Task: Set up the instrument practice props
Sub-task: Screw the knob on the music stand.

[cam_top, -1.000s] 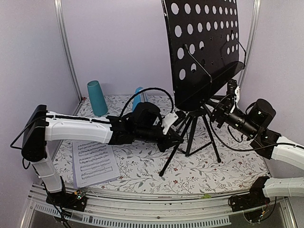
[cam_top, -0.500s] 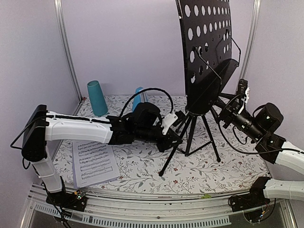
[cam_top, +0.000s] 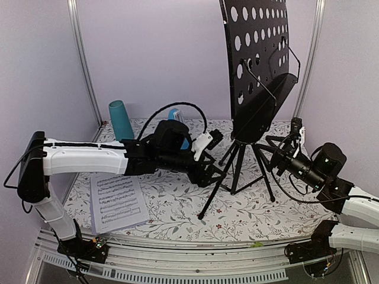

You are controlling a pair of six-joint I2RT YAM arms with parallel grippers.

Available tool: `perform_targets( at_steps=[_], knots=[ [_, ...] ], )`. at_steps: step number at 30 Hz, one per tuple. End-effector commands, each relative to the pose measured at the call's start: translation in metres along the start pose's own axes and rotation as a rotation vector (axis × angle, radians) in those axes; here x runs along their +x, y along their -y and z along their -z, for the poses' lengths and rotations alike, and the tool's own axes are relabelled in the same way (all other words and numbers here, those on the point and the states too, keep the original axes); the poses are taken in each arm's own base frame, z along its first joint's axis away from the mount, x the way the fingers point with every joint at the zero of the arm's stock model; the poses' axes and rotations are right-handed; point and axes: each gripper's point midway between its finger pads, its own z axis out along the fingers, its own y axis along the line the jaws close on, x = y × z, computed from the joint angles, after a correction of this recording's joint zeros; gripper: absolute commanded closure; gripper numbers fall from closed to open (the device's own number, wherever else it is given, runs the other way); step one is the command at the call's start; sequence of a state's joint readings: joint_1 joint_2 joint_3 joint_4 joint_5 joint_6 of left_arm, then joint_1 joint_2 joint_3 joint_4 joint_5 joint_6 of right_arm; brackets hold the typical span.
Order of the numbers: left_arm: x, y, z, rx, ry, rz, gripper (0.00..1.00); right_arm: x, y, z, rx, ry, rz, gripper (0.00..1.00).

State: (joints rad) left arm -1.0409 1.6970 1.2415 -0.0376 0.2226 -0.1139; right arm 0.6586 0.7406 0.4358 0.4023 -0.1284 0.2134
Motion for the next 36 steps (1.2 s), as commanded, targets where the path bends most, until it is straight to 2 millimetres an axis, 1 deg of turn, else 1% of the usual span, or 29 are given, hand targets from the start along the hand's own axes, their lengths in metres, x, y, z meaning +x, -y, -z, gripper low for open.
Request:
perform_targets(
  at_steps=[1,4,7,10,13,15,17,21,24,28,30,33,36],
  knots=[
    [-0.049,-0.006,0.038,0.024,0.162,-0.036,0.22,0.004,0.009,0.005,0.045,-0.001,-0.014,0.02],
    [-0.059,-0.025,0.05,-0.011,0.194,-0.108,0.23,0.006,0.011,0.005,0.058,-0.009,-0.011,0.01],
    [-0.068,-0.043,0.053,-0.035,0.224,-0.287,0.23,0.006,0.011,0.003,0.054,-0.017,-0.009,0.01],
    [-0.08,-0.063,0.056,-0.035,0.273,-0.443,0.23,0.002,0.007,0.003,0.037,-0.008,0.003,0.01],
    [-0.09,-0.075,0.053,-0.017,0.324,-0.585,0.24,0.0,0.003,0.004,0.014,-0.003,0.024,0.01],
    [-0.091,-0.08,0.044,-0.006,0.34,-0.671,0.26,0.0,0.002,0.004,0.012,-0.005,0.044,0.01],
    [-0.098,-0.08,0.037,0.006,0.363,-0.752,0.28,0.0,0.003,0.005,0.015,-0.004,0.069,0.01],
    [-0.106,-0.077,0.027,0.043,0.386,-0.845,0.33,-0.006,0.006,0.009,0.046,0.013,0.1,0.01],
    [-0.113,-0.068,0.031,0.059,0.442,-0.902,0.37,-0.011,0.009,0.01,0.068,0.018,0.116,0.01],
    [-0.111,-0.053,0.035,0.093,0.484,-0.992,0.41,-0.014,0.01,0.009,0.076,0.009,0.127,0.01],
    [-0.107,-0.044,0.031,0.092,0.486,-1.035,0.42,-0.014,0.009,0.007,0.072,0.001,0.128,0.01],
    [-0.105,-0.039,0.022,0.056,0.473,-1.082,0.42,-0.014,0.008,0.005,0.066,-0.011,0.13,0.01],
    [-0.107,-0.04,0.017,0.001,0.476,-1.12,0.43,-0.015,0.006,0.004,0.057,-0.015,0.13,0.01]
  ],
)
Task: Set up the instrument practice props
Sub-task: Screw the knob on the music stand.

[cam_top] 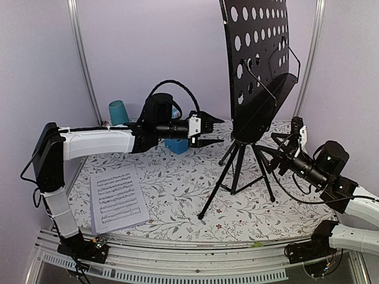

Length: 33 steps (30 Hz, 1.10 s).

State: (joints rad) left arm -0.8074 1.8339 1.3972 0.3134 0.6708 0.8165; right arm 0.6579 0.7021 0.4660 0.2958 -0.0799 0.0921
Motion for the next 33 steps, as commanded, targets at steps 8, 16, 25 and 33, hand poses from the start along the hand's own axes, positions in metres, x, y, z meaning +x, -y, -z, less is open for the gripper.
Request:
perform_targets(
  at_steps=[8,16,25,33],
  knots=[
    [-0.013,0.002,-0.023,-0.064,-0.011,-0.223,0.45,-0.018,-0.001,0.002,0.004,0.02,0.015,0.01],
    [-0.012,0.007,-0.026,-0.108,-0.019,-0.302,0.45,-0.02,-0.002,0.004,0.001,0.02,0.016,0.01],
    [-0.018,0.021,-0.034,-0.091,0.005,-0.337,0.49,-0.022,-0.002,0.005,0.002,0.024,0.016,0.01],
    [-0.02,0.029,-0.036,-0.078,0.016,-0.353,0.62,-0.02,-0.002,0.005,0.002,0.018,0.013,0.01]
  ],
)
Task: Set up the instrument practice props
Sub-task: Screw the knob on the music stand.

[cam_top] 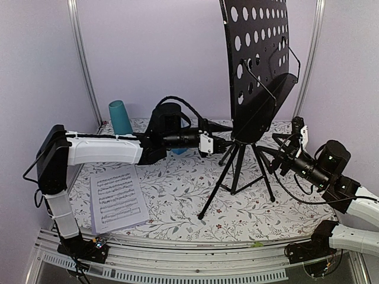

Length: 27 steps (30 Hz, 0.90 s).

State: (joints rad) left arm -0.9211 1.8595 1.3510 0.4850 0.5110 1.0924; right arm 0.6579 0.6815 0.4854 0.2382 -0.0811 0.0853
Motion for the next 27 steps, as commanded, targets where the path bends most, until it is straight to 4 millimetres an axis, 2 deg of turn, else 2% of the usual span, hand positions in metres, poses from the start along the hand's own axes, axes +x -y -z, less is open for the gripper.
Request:
perform_targets(
  at_steps=[1,9,14,18,24,27],
  knots=[
    [-0.002,0.01,-0.005,0.004,0.016,-0.013,0.64,-0.018,-0.001,0.002,0.002,0.035,0.007,0.01],
    [-0.001,0.011,-0.008,0.005,0.017,0.005,0.76,-0.017,-0.001,0.003,0.0,0.034,0.005,0.01],
    [-0.005,0.016,-0.008,0.049,0.026,0.055,0.8,-0.017,-0.001,0.004,0.003,0.034,0.005,0.01],
    [-0.007,0.022,-0.007,0.087,0.026,0.128,0.81,-0.014,-0.001,0.003,0.0,0.027,0.004,0.01],
    [-0.011,0.018,-0.007,0.099,0.027,0.221,0.8,-0.011,-0.001,0.002,-0.001,0.014,0.005,0.01],
    [-0.016,0.009,-0.004,0.082,0.034,0.249,0.73,-0.008,0.007,0.002,0.044,0.008,0.023,0.01]
  ],
)
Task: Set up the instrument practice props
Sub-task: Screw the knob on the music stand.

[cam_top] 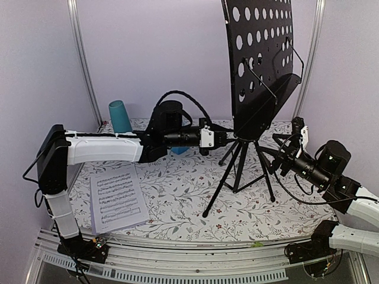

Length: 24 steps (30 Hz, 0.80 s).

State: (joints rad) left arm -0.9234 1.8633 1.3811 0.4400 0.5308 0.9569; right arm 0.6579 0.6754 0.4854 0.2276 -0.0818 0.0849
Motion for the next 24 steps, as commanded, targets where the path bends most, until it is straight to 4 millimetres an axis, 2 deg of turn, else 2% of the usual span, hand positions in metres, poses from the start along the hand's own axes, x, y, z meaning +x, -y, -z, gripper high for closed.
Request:
perform_targets(
  at_steps=[1,5,11,15,24],
  knots=[
    [-0.012,0.009,0.0,0.053,0.022,0.111,0.71,-0.008,0.009,0.0,0.055,0.009,0.03,0.01],
    [-0.014,0.0,0.003,0.036,0.019,0.112,0.63,-0.007,0.012,-0.002,0.067,0.006,0.046,0.01],
    [0.0,-0.004,-0.001,0.037,0.015,0.061,0.63,-0.006,0.011,-0.003,0.062,0.01,0.057,0.01],
    [0.001,-0.01,-0.004,0.016,0.026,0.021,0.64,-0.006,0.011,-0.003,0.059,0.01,0.057,0.01],
    [0.015,0.003,-0.006,0.027,-0.026,-0.1,0.66,-0.004,0.009,-0.004,0.051,0.0,0.055,0.01]
  ],
)
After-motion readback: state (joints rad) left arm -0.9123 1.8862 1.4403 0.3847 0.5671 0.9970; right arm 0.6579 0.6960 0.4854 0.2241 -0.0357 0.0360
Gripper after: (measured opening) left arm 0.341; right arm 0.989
